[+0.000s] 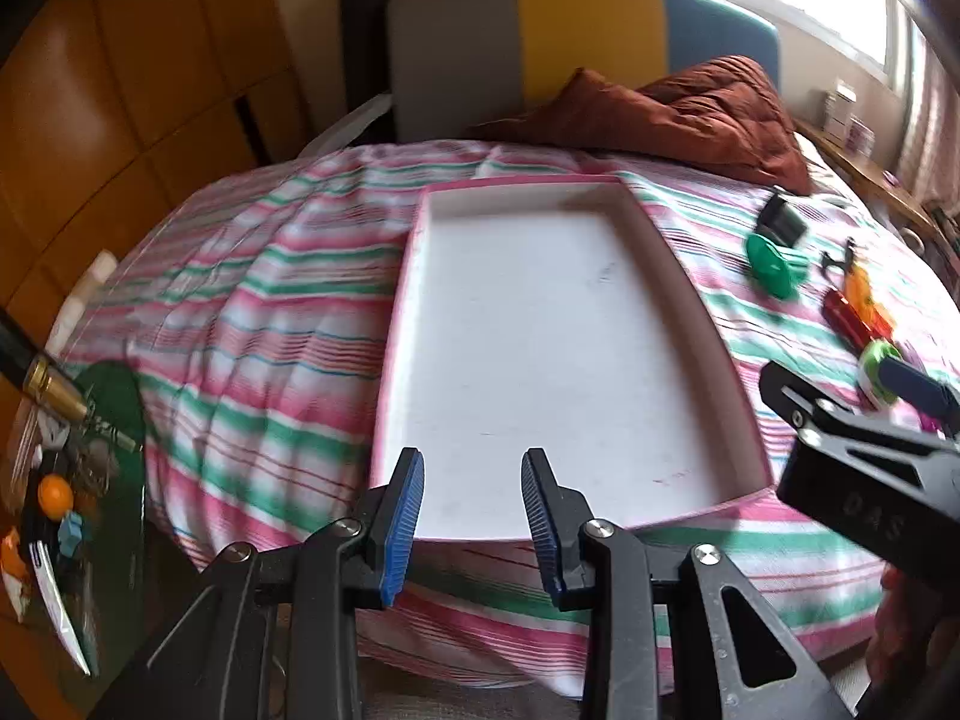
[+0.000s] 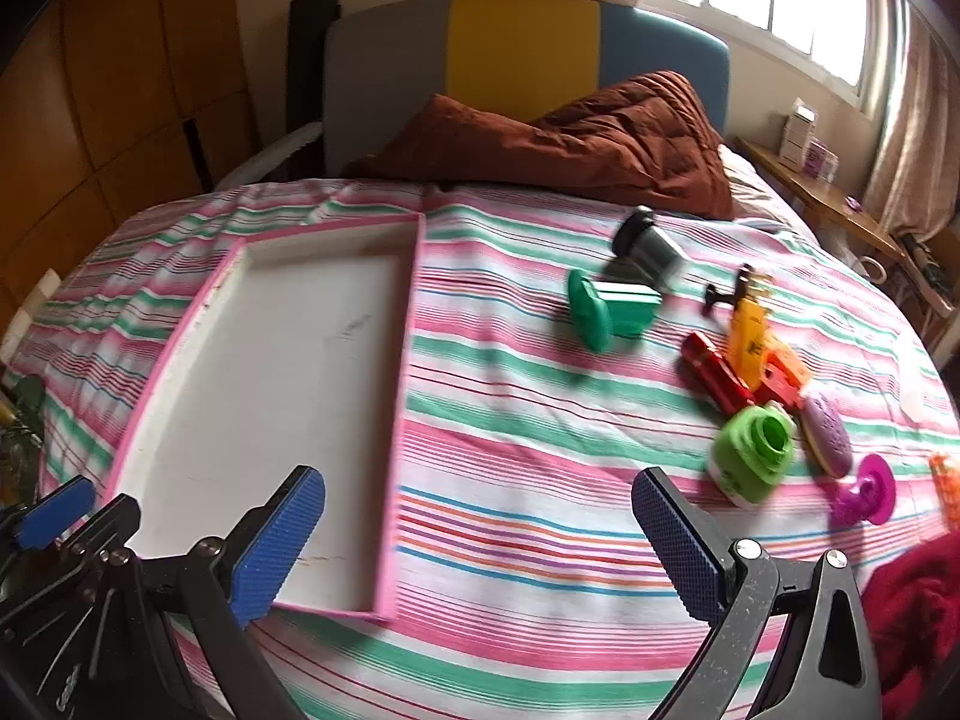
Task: Organize rigid objects
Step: 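Grasp the magenta suction toy with the right tool while the left tool reaches toward the green piece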
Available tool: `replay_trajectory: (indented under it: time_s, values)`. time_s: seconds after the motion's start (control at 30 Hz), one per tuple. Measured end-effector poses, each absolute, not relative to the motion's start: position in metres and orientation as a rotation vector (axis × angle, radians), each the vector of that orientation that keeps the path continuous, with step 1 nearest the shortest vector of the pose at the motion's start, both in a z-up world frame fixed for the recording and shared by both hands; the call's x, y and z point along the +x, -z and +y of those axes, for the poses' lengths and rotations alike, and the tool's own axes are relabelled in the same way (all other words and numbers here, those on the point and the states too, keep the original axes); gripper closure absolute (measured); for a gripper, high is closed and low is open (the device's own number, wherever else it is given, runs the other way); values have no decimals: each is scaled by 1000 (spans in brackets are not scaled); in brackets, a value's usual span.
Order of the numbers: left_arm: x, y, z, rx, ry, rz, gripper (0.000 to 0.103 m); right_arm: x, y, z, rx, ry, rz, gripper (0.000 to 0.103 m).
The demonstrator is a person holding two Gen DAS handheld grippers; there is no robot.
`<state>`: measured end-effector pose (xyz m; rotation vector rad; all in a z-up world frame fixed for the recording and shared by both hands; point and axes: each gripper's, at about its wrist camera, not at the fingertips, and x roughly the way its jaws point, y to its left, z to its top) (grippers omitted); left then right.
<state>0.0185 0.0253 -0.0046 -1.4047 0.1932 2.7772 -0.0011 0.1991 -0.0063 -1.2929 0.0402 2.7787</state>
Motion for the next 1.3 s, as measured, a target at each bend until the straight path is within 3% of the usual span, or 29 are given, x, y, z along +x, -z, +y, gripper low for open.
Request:
replay_trajectory:
  time_s: [0.5, 0.93, 1.3]
  values:
    - [41, 2, 78, -1266, -2625, 185, 69, 19, 1, 282, -1234, -2678, 97, 0]
    - [52, -4, 128, -1165, -2476, 172, 69, 28, -1, 373, -1243, -2466, -20, 0]
    - [35, -8, 177, -1134, -2462, 205, 69, 30, 5, 380, -1236, -2464, -31, 0]
